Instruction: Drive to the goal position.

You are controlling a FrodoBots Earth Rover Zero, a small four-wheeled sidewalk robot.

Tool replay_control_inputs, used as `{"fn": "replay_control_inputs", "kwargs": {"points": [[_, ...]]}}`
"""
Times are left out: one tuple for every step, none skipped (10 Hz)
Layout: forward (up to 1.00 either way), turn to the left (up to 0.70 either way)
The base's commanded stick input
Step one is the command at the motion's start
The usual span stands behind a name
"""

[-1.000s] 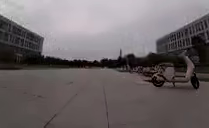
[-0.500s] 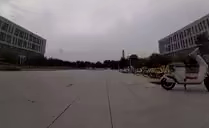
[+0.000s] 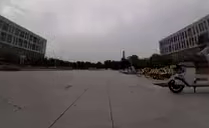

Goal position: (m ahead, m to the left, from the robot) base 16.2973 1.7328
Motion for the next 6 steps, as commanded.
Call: {"fn": "replay_control_inputs", "kwargs": {"points": [[0.70,0.01],[0.70,0.01],[0.70,0.01],[0.70,0.01],[0.70,0.01],[0.70,0.01]]}}
